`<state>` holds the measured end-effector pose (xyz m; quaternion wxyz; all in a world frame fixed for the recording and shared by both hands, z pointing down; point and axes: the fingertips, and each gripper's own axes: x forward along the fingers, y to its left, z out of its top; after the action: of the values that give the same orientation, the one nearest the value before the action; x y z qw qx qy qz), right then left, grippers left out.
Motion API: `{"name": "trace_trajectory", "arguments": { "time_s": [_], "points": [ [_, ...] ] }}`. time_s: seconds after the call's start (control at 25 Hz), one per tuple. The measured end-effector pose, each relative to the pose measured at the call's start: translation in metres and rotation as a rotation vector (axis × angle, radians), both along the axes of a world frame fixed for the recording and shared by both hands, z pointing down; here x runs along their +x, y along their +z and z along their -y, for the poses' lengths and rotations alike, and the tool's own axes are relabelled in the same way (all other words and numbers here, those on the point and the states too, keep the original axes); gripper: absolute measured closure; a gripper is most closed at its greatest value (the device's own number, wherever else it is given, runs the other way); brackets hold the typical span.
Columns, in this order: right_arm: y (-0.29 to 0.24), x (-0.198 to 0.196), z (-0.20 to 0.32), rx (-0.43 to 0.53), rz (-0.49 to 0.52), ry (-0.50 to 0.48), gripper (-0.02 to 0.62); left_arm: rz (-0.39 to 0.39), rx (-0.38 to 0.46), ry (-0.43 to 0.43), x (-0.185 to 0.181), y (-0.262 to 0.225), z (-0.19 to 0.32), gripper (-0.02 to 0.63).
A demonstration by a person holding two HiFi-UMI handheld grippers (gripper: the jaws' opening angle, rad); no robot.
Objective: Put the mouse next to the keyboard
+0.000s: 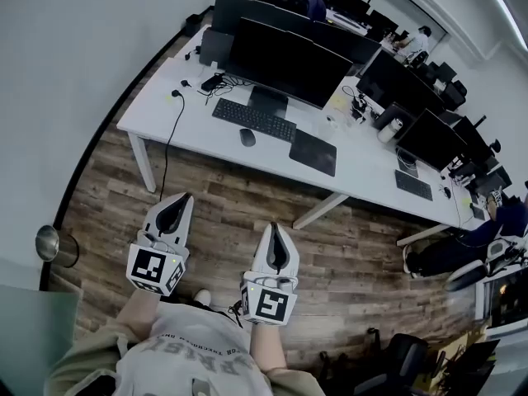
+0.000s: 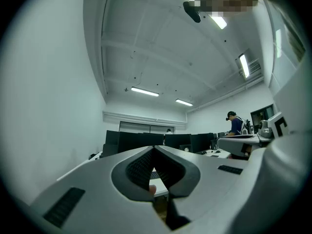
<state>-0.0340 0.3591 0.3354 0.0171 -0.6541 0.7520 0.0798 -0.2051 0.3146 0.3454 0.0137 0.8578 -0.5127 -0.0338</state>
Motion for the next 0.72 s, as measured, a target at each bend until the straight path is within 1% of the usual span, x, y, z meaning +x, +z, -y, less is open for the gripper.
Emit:
{"name": "trace_trajectory", "arguments": {
  "time_s": [0.2, 0.28, 0.36, 0.4, 0.44, 0.48, 0.52, 0.56, 0.6, 0.72],
  "points": [
    [0.0, 0.003, 0.002, 0.0, 0.026, -0.01, 0.597, 0.017, 0.0, -0.004, 0.003, -0.001, -0.001, 0.595],
    [-0.003, 0.007, 0.002, 0.019, 0.076, -0.015, 0.595, 0.015, -0.008, -0.011, 0.001, -0.001, 0.0, 0.595],
    [-0.004, 0.009, 0.004, 0.03, 0.144, -0.043, 0.595, 0.011, -0.023, -0.019, -0.003, 0.0, 0.004, 0.595],
    [-0.003, 0.009, 0.007, 0.024, 0.171, -0.064, 0.582, 0.014, -0.033, -0.021, -0.004, 0.001, 0.007, 0.595],
    [-0.001, 0.009, 0.009, 0.014, 0.19, -0.085, 0.508, 0.019, -0.041, -0.019, -0.005, 0.002, 0.01, 0.591],
    [0.001, 0.01, 0.011, 0.005, 0.203, -0.1, 0.425, 0.024, -0.047, -0.015, -0.005, 0.003, 0.013, 0.529],
    [0.003, 0.011, 0.012, -0.001, 0.209, -0.105, 0.321, 0.026, -0.05, -0.009, -0.006, 0.003, 0.016, 0.421],
    [0.003, 0.012, 0.014, -0.004, 0.209, -0.102, 0.295, 0.025, -0.052, -0.002, -0.006, 0.003, 0.019, 0.375],
    [0.004, 0.014, 0.016, -0.005, 0.207, -0.094, 0.295, 0.023, -0.055, 0.004, -0.007, 0.002, 0.021, 0.348],
    [0.008, 0.021, 0.024, -0.011, 0.209, -0.075, 0.293, 0.033, -0.068, 0.01, -0.005, 0.005, 0.029, 0.325]
  ]
}}
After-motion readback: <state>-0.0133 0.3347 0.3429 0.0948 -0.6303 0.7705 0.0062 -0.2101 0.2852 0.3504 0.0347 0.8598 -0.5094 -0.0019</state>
